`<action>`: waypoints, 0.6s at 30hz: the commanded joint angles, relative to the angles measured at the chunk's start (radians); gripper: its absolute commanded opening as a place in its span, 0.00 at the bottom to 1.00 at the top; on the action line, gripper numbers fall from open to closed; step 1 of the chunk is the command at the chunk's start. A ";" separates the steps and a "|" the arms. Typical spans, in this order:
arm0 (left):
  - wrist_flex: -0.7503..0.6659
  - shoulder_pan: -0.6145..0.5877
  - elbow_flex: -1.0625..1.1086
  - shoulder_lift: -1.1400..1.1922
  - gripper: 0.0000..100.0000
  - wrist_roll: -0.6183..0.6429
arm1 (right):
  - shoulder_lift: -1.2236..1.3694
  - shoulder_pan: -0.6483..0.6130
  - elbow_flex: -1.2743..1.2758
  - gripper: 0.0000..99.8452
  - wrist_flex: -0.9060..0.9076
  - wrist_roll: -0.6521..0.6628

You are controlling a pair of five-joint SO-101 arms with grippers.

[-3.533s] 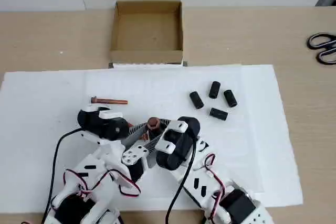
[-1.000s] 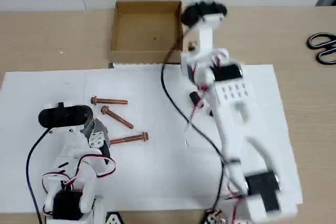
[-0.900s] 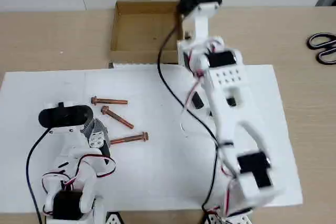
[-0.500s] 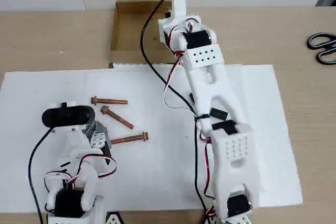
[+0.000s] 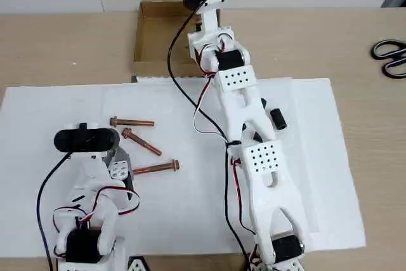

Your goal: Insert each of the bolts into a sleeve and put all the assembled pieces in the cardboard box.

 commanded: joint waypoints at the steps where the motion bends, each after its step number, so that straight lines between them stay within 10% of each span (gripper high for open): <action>1: -0.058 0.002 -0.007 -0.012 0.01 -0.006 | -0.021 0.001 -0.103 0.20 0.041 0.015; 18: -0.063 0.002 -0.008 -0.012 0.01 -0.005 | -0.245 0.025 -0.233 0.19 0.634 0.015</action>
